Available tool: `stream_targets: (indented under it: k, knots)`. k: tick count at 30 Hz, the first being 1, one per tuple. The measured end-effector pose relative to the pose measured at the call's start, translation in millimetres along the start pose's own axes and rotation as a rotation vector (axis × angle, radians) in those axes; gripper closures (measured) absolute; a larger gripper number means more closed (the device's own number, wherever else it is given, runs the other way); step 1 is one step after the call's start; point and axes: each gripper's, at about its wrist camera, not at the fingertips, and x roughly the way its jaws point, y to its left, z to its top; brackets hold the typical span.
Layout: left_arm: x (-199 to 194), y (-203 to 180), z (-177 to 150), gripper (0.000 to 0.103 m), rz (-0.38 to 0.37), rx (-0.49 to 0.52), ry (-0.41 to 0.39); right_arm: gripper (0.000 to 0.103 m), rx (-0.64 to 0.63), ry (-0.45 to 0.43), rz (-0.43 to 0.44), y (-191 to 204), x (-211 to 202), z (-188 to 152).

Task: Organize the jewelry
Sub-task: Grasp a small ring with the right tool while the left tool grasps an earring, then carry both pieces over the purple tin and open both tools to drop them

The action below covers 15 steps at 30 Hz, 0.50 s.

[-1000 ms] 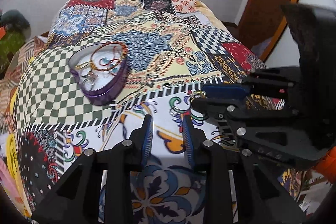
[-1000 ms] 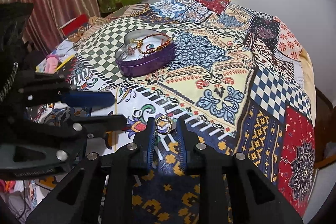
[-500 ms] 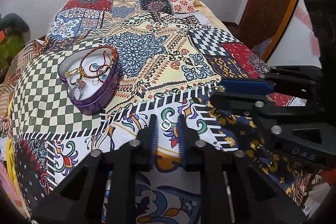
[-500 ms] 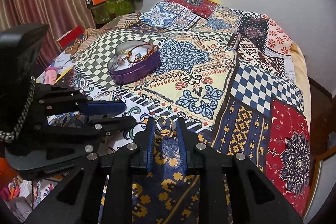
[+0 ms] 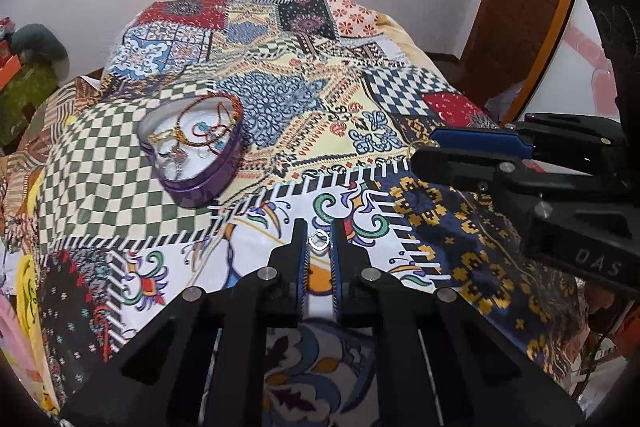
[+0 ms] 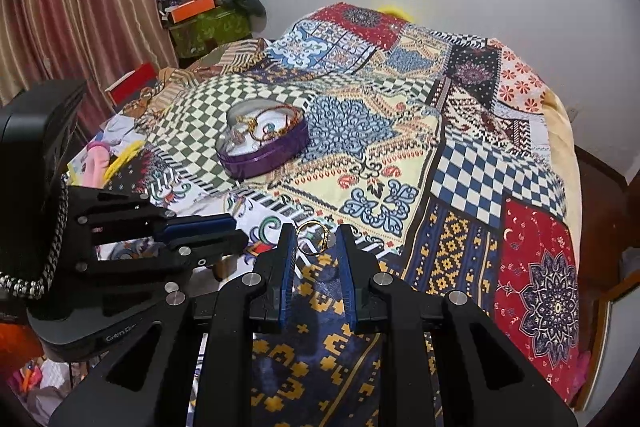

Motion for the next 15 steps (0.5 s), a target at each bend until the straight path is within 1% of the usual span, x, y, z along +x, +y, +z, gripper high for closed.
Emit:
stream_targets:
  k: [8, 15]
  knots:
    - [-39.1, 13.4, 2.0, 0.094, 0.027, -0.015, -0.078, 0.085, 0.002, -0.051, -0.015, 14.2, -17.6, 16.7]
    - [-64.7, 31.7, 7.0, 0.094, 0.048, -0.033, -0.142, 0.085, 0.010, -0.086, -0.013, 24.6, -22.8, 28.6]
